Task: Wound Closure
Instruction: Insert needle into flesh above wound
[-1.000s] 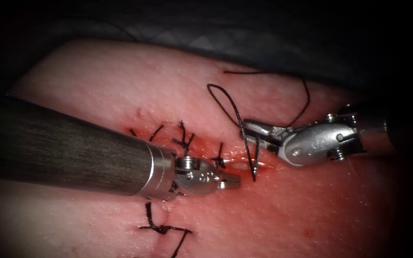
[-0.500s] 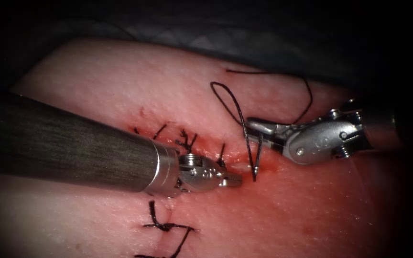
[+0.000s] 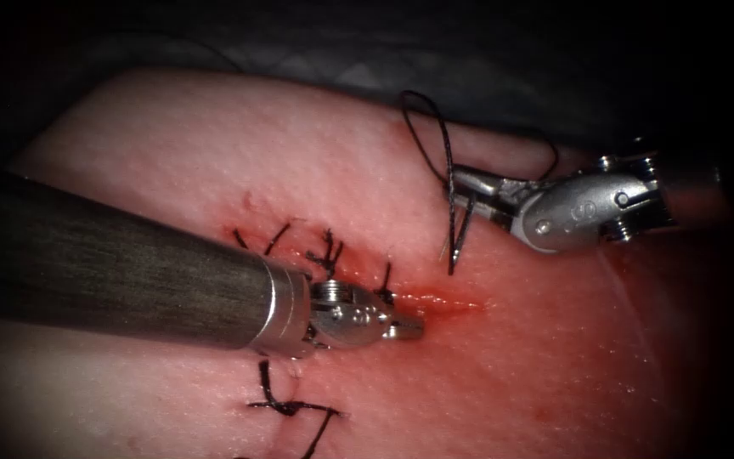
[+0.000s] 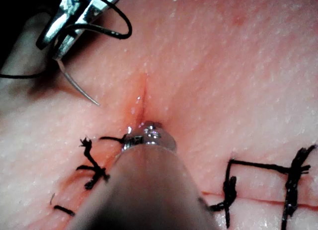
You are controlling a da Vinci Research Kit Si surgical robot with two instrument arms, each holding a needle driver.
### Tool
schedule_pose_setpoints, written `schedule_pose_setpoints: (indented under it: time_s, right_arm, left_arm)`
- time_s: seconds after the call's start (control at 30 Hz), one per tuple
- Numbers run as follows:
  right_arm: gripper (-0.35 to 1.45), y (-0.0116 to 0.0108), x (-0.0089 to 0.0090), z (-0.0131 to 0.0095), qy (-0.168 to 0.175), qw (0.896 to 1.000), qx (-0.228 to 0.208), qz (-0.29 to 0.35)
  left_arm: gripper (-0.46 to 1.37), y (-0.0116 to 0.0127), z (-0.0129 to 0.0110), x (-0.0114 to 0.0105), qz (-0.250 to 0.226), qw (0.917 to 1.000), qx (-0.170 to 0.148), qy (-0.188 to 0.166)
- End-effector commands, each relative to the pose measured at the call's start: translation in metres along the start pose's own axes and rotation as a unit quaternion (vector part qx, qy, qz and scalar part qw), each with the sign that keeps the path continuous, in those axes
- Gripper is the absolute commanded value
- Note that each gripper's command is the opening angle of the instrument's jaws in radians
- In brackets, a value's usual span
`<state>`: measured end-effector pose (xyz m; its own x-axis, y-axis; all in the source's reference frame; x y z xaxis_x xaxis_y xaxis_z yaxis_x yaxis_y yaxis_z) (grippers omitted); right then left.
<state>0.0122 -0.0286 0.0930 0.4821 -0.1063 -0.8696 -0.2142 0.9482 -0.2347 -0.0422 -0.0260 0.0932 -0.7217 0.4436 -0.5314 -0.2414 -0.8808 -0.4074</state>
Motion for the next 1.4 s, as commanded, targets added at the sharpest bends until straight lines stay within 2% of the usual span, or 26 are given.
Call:
schedule_pose_setpoints:
  time_s: [0.03, 0.2, 0.7, 1.1, 1.4]
  right_arm:
    - [-0.35, 0.0, -0.0003, 0.0001, -0.001, 1.0, -0.001, 0.009]
    - [-0.35, 0.0004, -0.0006, 0.0004, -0.002, 0.999, -0.004, 0.039]
    - [-0.35, -0.0006, -0.0001, 0.0004, -0.008, 0.999, 0.019, 0.037]
    - [-0.35, -0.0047, -0.0018, 0.0015, -0.028, 0.998, 0.063, 0.007]
    - [-0.35, -0.0071, -0.0015, 0.001, -0.037, 0.995, 0.088, 0.026]
  left_arm:
    - [-0.35, 0.0, -0.0001, 0.0, 0.0, 1.0, -0.006, 0.0]
    - [-0.35, -0.0001, -0.0005, 0.0001, 0.0, 1.0, -0.008, 0.0]
    - [-0.35, -0.0003, -0.0013, 0.0001, 0.001, 1.0, -0.01, 0.0]
    - [-0.35, -0.0003, -0.0018, 0.0001, 0.0, 1.0, -0.008, -0.001]
    - [-0.35, -0.0003, -0.0019, 0.0001, 0.0, 1.0, -0.008, -0.001]
